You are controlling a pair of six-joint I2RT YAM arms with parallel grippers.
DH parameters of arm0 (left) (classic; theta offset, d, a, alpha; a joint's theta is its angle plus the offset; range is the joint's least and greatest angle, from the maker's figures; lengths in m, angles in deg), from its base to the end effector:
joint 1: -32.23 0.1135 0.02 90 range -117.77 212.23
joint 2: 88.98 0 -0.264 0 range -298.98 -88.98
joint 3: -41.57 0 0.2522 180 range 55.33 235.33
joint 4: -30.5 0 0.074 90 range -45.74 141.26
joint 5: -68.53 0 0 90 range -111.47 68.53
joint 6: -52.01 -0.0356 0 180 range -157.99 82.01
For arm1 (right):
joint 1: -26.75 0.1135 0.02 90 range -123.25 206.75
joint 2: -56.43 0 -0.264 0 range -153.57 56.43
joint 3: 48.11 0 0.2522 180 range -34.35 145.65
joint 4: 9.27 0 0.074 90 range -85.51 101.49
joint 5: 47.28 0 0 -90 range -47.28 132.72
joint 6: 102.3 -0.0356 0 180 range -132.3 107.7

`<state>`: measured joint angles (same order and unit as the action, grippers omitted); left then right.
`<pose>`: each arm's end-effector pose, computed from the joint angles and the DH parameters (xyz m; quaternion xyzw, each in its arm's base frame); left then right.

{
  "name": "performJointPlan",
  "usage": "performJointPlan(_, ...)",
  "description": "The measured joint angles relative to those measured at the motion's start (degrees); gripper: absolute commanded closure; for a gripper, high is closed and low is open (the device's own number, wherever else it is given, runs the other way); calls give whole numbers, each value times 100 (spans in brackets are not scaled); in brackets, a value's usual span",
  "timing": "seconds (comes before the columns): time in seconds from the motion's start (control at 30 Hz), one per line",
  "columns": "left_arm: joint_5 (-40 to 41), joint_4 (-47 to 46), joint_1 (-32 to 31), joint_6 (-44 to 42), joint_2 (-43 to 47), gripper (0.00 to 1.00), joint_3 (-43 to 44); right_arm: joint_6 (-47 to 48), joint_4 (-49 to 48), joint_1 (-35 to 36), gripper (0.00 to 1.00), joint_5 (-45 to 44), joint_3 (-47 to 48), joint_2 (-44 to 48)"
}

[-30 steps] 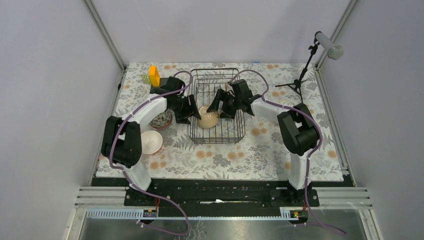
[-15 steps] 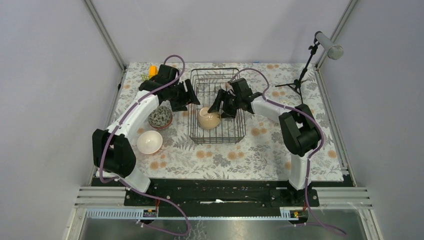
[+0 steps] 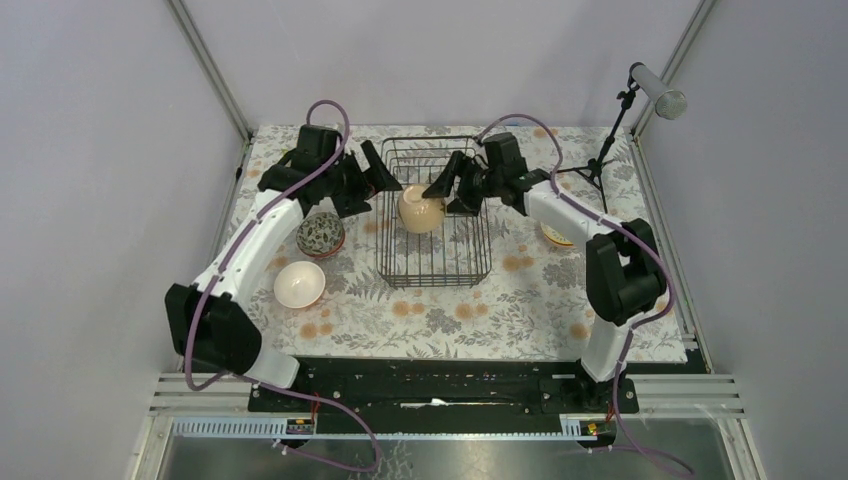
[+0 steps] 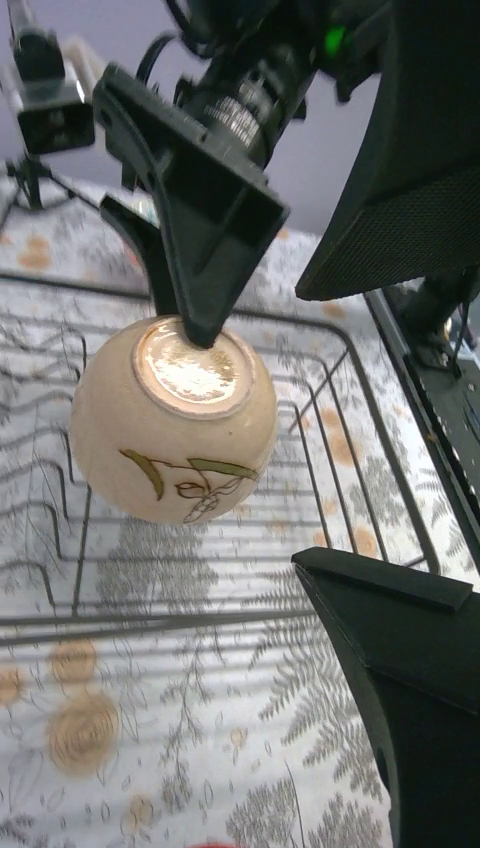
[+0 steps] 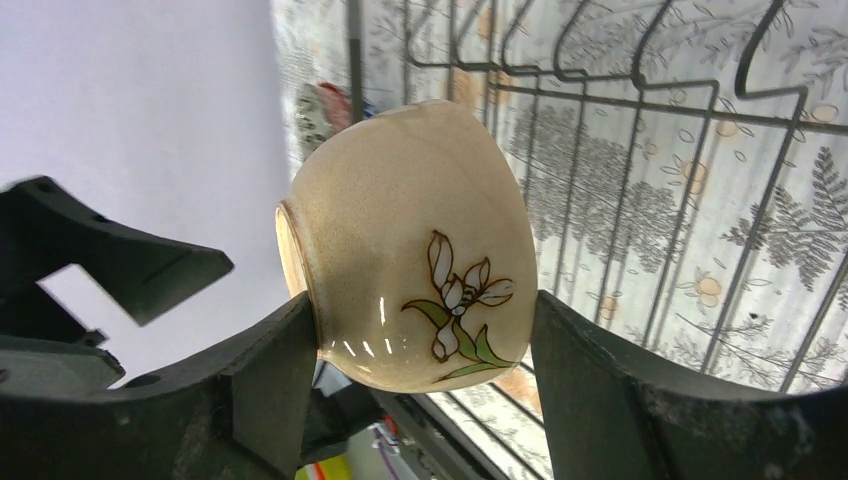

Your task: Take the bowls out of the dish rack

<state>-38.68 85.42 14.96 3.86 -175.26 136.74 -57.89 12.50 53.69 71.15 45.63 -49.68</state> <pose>0.3092 -0.1071 0.3382 -0.1404 0.9078 -0.3033 0.2535 0.3728 0.2085 0.2540 0.0253 0.8638 0.4435 0.2378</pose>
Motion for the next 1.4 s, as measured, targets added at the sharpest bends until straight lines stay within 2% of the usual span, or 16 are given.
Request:
performJointPlan(0.17,-417,-695,103,584,527,1,-236,-516,-651,-299,56,435,-181,330)
performJointPlan(0.3,-953,-1770,243,1314,763,1,-704,-1235,-1886,-476,55,850,-859,732)
performJointPlan(0.4,-1346,-2544,315,1851,802,2,-1084,-1775,-2717,-544,55,1154,-1244,857)
performJointPlan(0.57,-1679,-3342,356,2415,782,2,-1298,-2389,-3797,-588,55,1464,-1360,857)
performJointPlan(0.67,-1753,-3718,382,2581,780,5,-1298,-2557,-4107,-647,55,1504,-1360,857)
performJointPlan(0.8,-1851,-4192,407,2848,745,9,-1366,-2732,-4308,-706,55,1574,-1314,844)
performJointPlan(0.93,-1904,-4647,439,3075,671,5,-1456,-2820,-4444,-758,60,1587,-1239,767)
performJointPlan(1.17,-1834,-4365,483,3005,654,3,-1499,-2177,-3475,-761,60,1580,-964,772)
performJointPlan(1.4,-1832,-4363,575,3064,704,3,-1919,-2017,-3270,-761,59,1600,-944,778)
